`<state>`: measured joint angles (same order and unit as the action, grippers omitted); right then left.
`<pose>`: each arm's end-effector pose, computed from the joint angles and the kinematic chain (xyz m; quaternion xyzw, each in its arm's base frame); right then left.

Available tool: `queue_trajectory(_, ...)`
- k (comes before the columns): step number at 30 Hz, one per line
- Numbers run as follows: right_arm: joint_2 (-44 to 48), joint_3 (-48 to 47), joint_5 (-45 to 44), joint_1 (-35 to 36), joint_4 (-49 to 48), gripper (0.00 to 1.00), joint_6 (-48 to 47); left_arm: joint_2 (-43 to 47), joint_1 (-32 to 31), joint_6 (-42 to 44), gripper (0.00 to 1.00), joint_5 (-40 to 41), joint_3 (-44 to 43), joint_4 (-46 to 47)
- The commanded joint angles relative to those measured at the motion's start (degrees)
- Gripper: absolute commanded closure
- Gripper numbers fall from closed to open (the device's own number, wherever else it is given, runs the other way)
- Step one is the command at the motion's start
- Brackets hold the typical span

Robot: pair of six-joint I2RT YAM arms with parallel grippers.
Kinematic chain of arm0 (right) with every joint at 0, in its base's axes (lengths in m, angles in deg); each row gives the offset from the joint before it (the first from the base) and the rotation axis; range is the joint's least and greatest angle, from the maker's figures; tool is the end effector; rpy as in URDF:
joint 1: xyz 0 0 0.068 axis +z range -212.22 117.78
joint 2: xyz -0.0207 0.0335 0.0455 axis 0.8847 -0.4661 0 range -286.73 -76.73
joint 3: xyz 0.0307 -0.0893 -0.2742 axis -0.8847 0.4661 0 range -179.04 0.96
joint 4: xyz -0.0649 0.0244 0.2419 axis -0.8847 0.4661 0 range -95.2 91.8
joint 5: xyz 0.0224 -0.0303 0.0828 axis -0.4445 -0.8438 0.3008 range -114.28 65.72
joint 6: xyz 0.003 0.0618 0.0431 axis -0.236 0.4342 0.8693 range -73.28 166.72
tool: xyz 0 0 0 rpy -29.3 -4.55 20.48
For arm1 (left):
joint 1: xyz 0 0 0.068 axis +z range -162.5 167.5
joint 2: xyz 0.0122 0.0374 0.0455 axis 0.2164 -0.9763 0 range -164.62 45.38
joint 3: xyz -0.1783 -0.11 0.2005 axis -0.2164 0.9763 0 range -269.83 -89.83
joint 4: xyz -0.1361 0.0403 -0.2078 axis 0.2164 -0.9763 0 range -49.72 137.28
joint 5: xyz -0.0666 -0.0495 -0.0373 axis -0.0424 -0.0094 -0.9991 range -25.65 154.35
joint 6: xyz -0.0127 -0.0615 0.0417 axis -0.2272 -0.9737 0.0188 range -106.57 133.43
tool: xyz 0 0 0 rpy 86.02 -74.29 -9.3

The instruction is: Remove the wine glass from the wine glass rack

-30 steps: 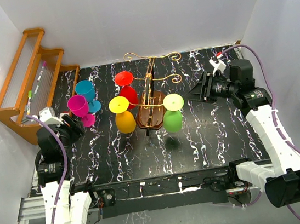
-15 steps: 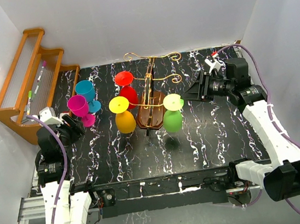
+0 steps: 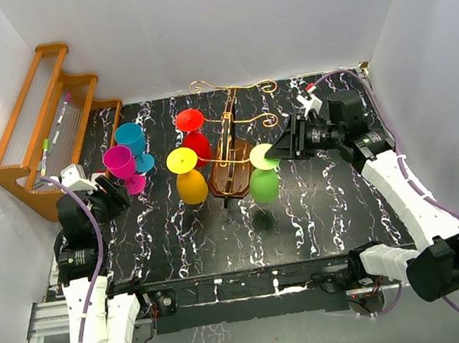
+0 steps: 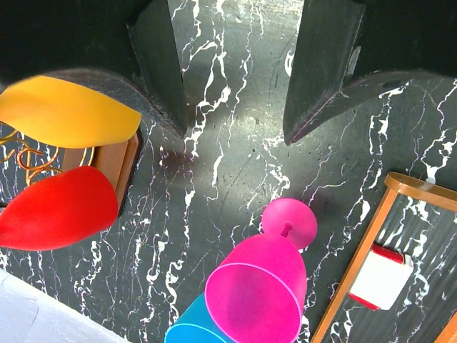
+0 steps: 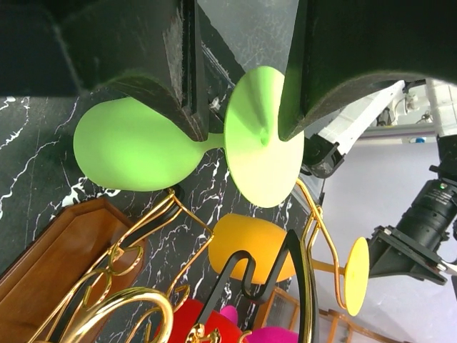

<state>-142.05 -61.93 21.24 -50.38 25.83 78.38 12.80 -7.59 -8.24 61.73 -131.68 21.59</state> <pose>0.2238 0.0933 0.3542 -0.0407 0.8315 0.4783 0.2795 0.1361 0.0087 0.3233 -0.1707 0.7823 -0.1054 0.5897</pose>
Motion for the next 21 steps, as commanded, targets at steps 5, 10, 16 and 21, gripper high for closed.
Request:
queue_trajectory(5, 0.0, -2.6, -10.7, 3.2, -0.6, 0.6, -0.7, 0.2, -0.2, 0.0, 0.46, -0.6, 0.5, 1.0)
queue_trajectory(10, 1.9, -4.1, -16.6, 3.2, 2.3, 0.67, -1.8, 0.1, -0.2, 0.0, 0.46, -0.8, 0.5, 1.1)
queue_trajectory(16, 2.9, -4.2, -17.8, 3.2, 4.2, 0.83, -2.8, 0.1, -0.2, 0.1, 0.46, -1.1, 0.6, 1.2)
queue_trajectory(21, 4.3, -4.0, -18.9, 3.1, 4.3, 0.92, -3.0, 0.0, -0.2, 0.1, 0.46, -1.1, 0.5, 1.2)
